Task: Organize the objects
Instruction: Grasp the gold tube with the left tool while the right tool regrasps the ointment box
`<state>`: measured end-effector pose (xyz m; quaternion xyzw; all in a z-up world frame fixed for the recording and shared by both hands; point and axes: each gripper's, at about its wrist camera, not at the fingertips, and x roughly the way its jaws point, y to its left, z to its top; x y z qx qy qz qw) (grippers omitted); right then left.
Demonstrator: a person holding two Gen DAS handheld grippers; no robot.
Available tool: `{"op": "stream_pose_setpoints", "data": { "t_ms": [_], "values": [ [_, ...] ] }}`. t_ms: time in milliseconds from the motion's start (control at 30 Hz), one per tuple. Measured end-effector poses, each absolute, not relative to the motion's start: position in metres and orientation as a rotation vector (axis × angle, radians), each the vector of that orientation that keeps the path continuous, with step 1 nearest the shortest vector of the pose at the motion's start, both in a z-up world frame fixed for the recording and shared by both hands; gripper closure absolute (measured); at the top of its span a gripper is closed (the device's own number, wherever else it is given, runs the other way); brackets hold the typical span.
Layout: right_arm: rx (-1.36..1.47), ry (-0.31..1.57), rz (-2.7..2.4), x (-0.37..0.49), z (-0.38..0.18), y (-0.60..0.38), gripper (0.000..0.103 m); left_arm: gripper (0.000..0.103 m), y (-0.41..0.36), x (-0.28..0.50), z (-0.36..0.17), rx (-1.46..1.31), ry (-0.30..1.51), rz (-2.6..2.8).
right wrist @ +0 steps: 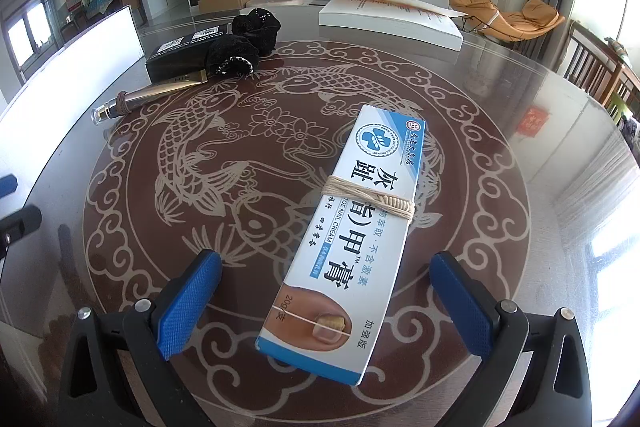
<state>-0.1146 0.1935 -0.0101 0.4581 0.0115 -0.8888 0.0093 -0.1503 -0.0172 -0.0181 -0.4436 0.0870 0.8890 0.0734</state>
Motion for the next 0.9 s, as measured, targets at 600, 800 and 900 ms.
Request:
{"op": "stream_pose_setpoints", "data": {
  "t_ms": [600, 800, 900],
  "values": [
    [1.431, 0.036, -2.775, -0.114, -0.01, 0.193, 0.0, 0.075, 0.01, -0.259, -0.052, -1.381, 0.327, 2.537],
    [1.431, 0.036, -2.775, -0.114, -0.01, 0.193, 0.0, 0.075, 0.0, -0.159, -0.053, -1.431, 0.236, 2.55],
    [1.429, 0.035, -2.775, -0.114, -0.01, 0.194, 0.0, 0.068, -0.009, -0.132, -0.054, -1.45, 0.178, 2.521]
  ]
}}
